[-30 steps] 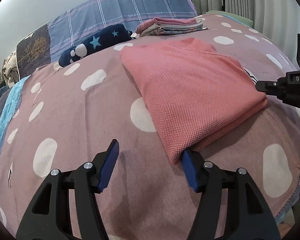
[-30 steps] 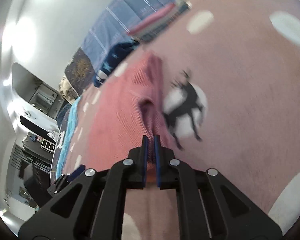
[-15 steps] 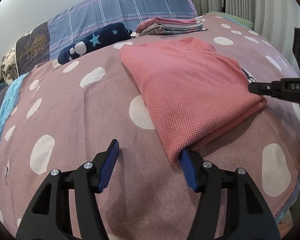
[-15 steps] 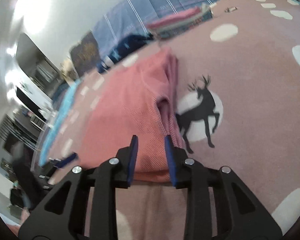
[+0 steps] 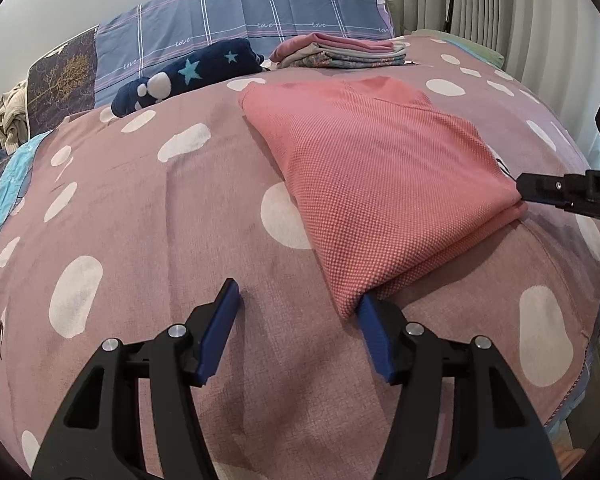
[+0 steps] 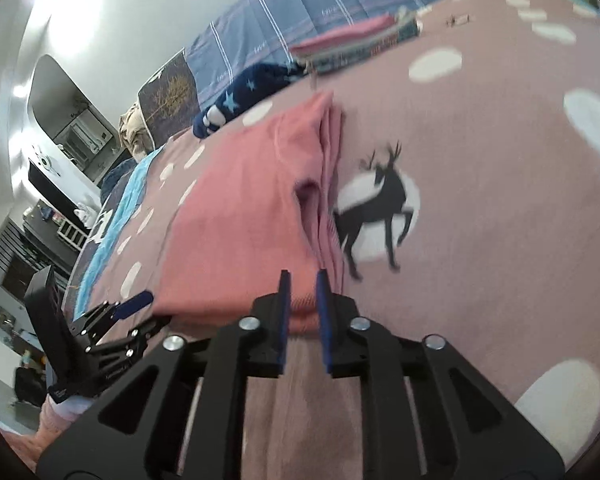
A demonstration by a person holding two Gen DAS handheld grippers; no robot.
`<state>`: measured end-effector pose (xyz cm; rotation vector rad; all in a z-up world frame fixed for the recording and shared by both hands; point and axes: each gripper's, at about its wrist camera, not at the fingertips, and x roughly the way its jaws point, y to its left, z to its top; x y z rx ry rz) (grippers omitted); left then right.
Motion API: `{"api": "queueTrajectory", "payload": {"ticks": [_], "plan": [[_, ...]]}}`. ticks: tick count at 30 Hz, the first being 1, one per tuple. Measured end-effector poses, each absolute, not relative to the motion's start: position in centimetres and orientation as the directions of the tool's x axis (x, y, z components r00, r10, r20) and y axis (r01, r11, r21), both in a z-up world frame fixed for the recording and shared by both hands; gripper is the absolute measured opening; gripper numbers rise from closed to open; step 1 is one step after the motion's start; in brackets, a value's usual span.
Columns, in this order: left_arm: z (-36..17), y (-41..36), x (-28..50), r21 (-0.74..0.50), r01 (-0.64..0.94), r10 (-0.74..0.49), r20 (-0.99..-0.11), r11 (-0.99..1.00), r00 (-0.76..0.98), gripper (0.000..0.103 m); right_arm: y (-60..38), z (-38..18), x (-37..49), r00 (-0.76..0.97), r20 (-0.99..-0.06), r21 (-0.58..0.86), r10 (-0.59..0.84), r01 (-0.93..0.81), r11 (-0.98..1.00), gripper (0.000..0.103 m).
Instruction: Fold small clothes
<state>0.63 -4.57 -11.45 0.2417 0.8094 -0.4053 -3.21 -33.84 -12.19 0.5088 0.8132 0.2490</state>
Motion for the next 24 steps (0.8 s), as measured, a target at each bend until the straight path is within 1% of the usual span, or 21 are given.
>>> {"api": "queueTrajectory", "payload": {"ticks": [2, 8, 9, 10, 11, 12, 14, 15, 17, 19, 21, 24], "plan": [[-11.5, -4.6, 0.7, 0.054, 0.439, -0.258, -0.742, 0.897, 0.619, 0.061, -34.1, -12.4, -3.6, 0.664, -0.629, 0.522, 0.403, -0.023, 0.853, 0.029], [-11.6, -4.5, 0.8, 0.05, 0.44, -0.262, -0.741, 0.896, 0.619, 0.061, -33.6, -12.5, -3.0, 0.657, -0.656, 0.474, 0.371, -0.023, 0.88, 0.029], [-11.6, -4.5, 0.8, 0.048, 0.44, -0.263, -0.741, 0.897, 0.618, 0.061, -33.3, -12.4, -2.9, 0.657, -0.662, 0.453, 0.36, -0.031, 0.891, 0.028], [-11.6, -4.5, 0.8, 0.047, 0.439, -0.263, -0.741, 0.897, 0.618, 0.061, -33.1, -12.3, -2.9, 0.664, -0.661, 0.438, 0.349, -0.035, 0.898, 0.01], [-11.6, -4.5, 0.8, 0.048, 0.438, -0.263, -0.741, 0.897, 0.618, 0.061, -32.9, -12.0, -2.9, 0.674, -0.654, 0.432, 0.344, -0.042, 0.901, 0.006], [-11.6, -4.6, 0.7, 0.05, 0.438, -0.261, -0.742, 0.897, 0.618, 0.061, -32.9, -11.6, -3.1, 0.684, -0.638, 0.443, 0.353, -0.049, 0.895, 0.006], [-11.6, -4.6, 0.7, 0.056, 0.442, -0.259, -0.742, 0.896, 0.619, 0.061, -33.8, -10.2, -3.9, 0.714, -0.572, 0.519, 0.405, -0.067, 0.852, 0.005], [-11.6, -4.6, 0.7, 0.059, 0.443, -0.259, -0.741, 0.894, 0.619, 0.061, -34.1, -9.8, -4.2, 0.72, -0.558, 0.533, 0.413, -0.069, 0.843, 0.005], [-11.6, -4.6, 0.6, 0.064, 0.448, -0.258, -0.742, 0.892, 0.619, 0.061, -34.2, -9.5, -4.5, 0.711, -0.578, 0.517, 0.401, -0.061, 0.854, 0.005], [-11.7, -4.4, 0.7, 0.057, 0.449, -0.262, -0.744, 0.892, 0.615, 0.061, -33.8, -10.7, -4.3, 0.681, -0.632, 0.477, 0.37, -0.034, 0.878, 0.005], [-11.6, -4.4, 0.7, 0.057, 0.452, -0.263, -0.746, 0.89, 0.611, 0.061, -33.4, -12.3, -3.9, 0.65, -0.668, 0.464, 0.363, -0.019, 0.886, 0.005], [-11.5, -4.4, 0.3, 0.075, 0.469, -0.26, -0.75, 0.88, 0.608, 0.061, -33.6, -12.8, -3.7, 0.647, -0.669, 0.472, 0.366, -0.011, 0.881, 0.007]]}}
